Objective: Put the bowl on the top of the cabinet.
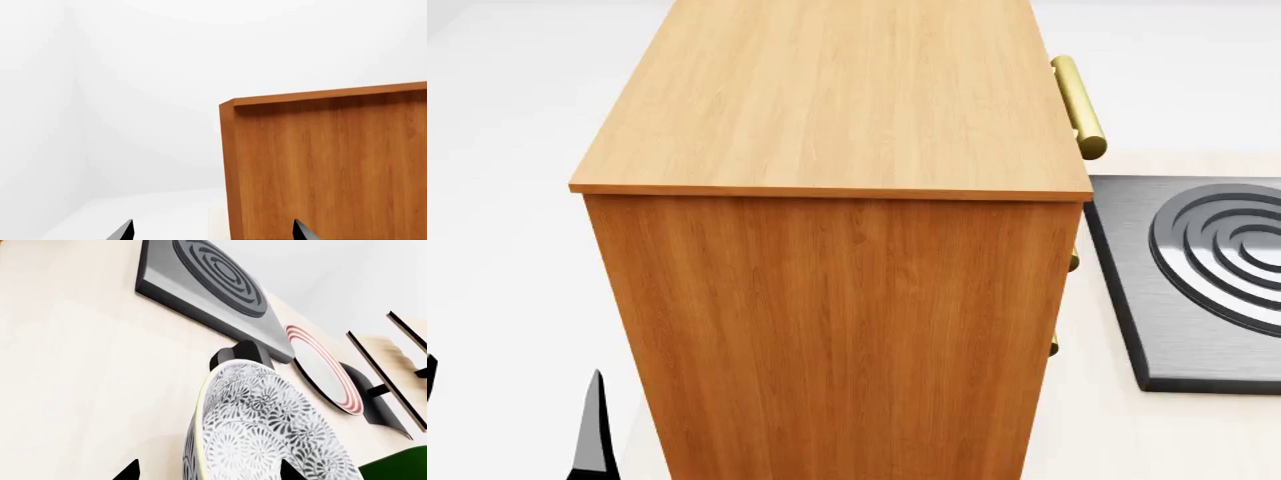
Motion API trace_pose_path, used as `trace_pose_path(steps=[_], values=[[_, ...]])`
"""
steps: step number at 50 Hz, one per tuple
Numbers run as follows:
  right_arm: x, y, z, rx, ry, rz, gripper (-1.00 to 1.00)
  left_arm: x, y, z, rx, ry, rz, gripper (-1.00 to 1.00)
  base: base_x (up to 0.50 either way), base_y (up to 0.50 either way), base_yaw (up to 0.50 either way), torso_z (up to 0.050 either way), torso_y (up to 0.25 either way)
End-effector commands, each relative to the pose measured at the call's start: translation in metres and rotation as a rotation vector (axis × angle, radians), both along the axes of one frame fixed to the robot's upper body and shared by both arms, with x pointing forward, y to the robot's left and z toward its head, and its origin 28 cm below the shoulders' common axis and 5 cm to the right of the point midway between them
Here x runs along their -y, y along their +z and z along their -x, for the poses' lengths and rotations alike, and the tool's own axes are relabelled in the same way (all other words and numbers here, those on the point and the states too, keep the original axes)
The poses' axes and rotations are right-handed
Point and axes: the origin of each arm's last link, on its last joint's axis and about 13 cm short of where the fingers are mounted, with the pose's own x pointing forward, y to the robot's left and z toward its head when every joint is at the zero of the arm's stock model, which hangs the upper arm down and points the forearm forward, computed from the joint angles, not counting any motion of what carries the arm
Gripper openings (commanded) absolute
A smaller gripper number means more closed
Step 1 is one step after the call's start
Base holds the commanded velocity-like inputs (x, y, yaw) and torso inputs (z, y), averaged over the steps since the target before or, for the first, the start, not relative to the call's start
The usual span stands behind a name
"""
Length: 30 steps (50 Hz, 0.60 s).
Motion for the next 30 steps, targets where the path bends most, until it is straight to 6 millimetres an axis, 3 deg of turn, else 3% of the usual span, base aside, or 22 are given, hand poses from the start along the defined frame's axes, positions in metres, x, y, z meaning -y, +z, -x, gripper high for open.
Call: trace_pose_path(steps=[1, 30], values=[[0.0011, -0.0022, -0.0019, -0.002, -0.007, -0.006, 1.00, -0.0003, -0.0010, -0.0005, -0.003, 0.003, 0.001, 1.00, 0.00, 0.00, 0.00, 0.000, 0.000], [0.0029, -0.0055, -0.0043, -0.015, -0.023, -0.017, 1.00, -0.0007, -0.0008, -0.0002, -0.003, 0.005, 0.003, 1.00, 0.00, 0.00, 0.00, 0.000, 0.000]])
